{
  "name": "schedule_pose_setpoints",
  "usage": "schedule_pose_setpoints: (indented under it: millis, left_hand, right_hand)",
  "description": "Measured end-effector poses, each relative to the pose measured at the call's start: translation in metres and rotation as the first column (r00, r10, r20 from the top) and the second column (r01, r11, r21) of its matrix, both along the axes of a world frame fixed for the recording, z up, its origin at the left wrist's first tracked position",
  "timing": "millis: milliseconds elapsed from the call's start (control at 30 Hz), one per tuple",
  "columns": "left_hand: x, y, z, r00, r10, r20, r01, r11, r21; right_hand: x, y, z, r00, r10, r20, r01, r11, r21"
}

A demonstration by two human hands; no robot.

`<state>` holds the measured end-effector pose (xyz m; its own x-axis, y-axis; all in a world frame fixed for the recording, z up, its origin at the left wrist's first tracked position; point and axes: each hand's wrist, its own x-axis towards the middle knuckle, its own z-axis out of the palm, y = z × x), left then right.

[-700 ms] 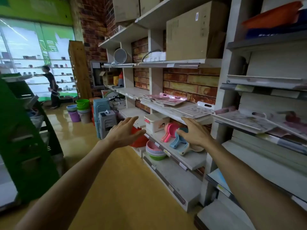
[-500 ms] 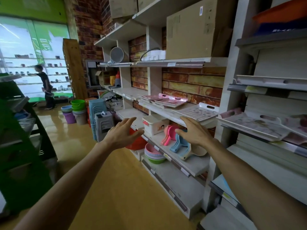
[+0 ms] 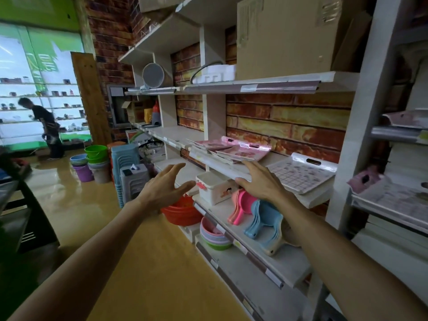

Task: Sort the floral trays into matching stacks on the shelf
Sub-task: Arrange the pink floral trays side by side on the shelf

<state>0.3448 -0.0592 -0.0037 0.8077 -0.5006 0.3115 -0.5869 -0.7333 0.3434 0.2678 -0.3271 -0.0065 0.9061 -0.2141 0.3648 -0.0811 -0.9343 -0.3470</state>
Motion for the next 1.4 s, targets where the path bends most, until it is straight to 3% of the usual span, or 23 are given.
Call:
schedule_pose_setpoints:
  millis: [333,667,1000,1400]
  left_hand:
    - [0.148,-0.025,-0.007,1.0,-0.028,0.007,0.028,1.0,-0.007]
    - [0.312,-0.059,-0.028,0.985,-0.166,0.037,0.166,0.986,-0.012]
    - [0.473,-0.093,-0.034,0.942,-0.33,0.057,0.329,0.944,0.026]
    - [0.615,-0.161,-0.054,0.829,-0.501,0.249,0.508,0.861,0.042]
  right_hand:
    - [0.147,-0.03,-0.004,0.999,-0.016,-0.035,0.016,1.0,-0.006]
    - [0.297,-0.056,-0.022,0.992,-0.117,-0.047,0.119,0.991,0.057]
    - [0.431,-0.074,-0.011,0.969,-0.242,0.05,0.223,0.944,0.245]
    - [0.575,-0.141,-0.025,0.952,-0.305,0.011,0.278,0.88,0.386]
